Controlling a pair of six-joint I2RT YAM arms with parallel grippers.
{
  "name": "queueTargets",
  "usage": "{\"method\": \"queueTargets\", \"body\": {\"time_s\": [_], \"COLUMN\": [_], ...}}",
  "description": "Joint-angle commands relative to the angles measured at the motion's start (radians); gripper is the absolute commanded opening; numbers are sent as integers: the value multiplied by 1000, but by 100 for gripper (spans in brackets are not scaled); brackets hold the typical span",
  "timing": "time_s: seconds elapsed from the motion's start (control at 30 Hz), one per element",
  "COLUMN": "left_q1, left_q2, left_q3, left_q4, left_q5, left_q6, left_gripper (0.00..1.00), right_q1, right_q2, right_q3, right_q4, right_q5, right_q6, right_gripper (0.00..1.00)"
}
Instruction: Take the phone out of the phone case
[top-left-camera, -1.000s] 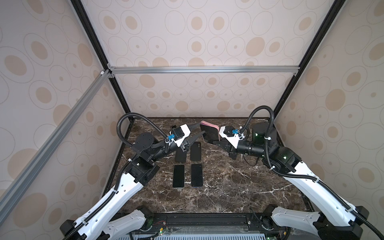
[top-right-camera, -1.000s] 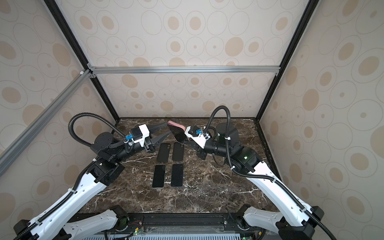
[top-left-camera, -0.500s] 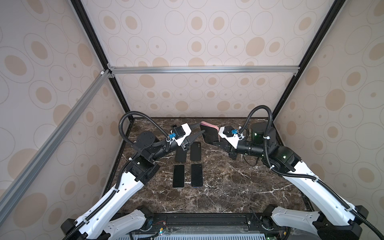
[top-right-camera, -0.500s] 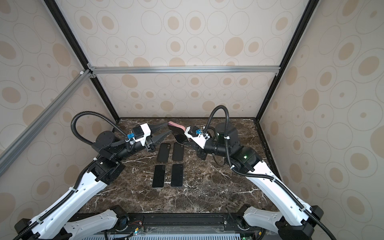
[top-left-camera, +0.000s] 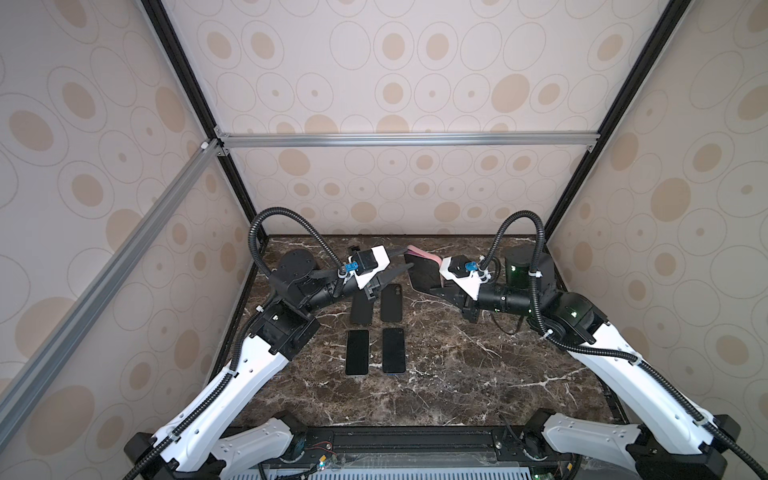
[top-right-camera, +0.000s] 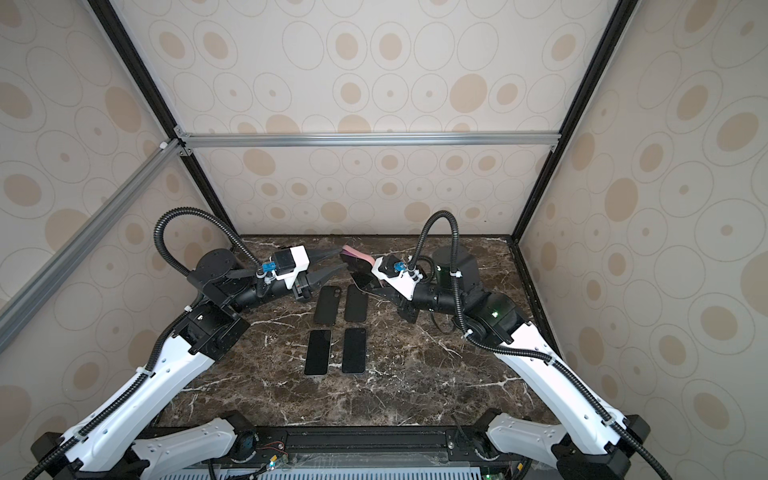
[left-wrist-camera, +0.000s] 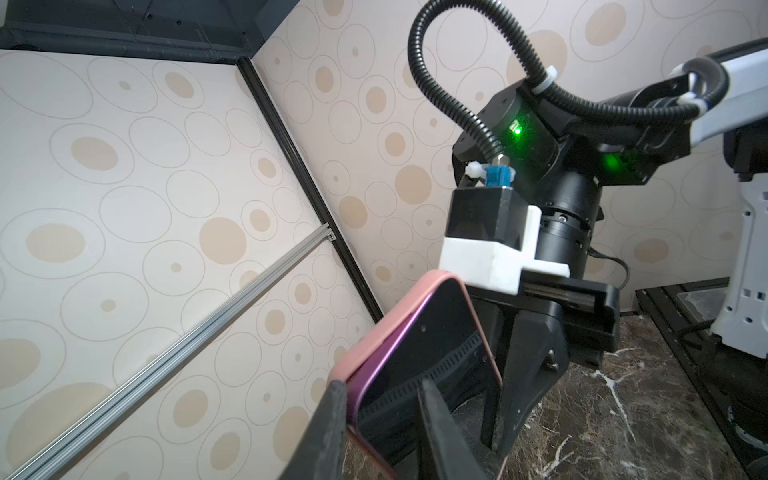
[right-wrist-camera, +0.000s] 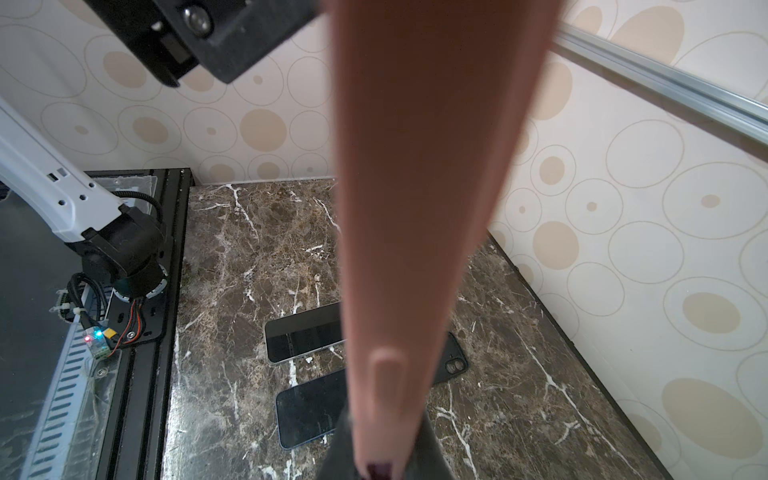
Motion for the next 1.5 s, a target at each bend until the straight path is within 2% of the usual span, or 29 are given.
{"method": "queueTargets", "body": {"time_s": [0.0, 0.47, 0.73, 0.9, 1.07, 1.17, 1.27, 1.47], "left_q1": [-22, -22, -16, 24, 32, 31, 30, 28], "left_q2": [63, 130, 142, 116, 108, 109, 124, 127], "left_q3": [10, 52, 52, 13, -70, -114, -123, -139], "left_q4": [-164, -300, -296, -182, 94, 224, 216, 223], "left_q5": [144, 222, 276, 457, 583, 595, 597, 602], "left_q6": [47, 117, 111, -3, -230, -320, -322, -333], "left_gripper": [29, 31, 31, 28, 28, 29, 29, 26], "right_q1": [32, 37, 46, 38, 34, 34, 34, 34], "right_q2": [-24, -32, -35, -50, -69, -75, -77, -57], "right_q3": [32, 32, 28, 43, 20, 0, -16, -20], "right_q4": [118, 105, 123, 120, 243, 342, 437, 489], "right_q5": [-165, -204, -197, -226, -306, -345, -363, -383], "right_q6": [-110, -160, -152, -131, -46, 22, 76, 113], "right_gripper": [0, 0, 0, 0, 0, 0, 0, 0]}}
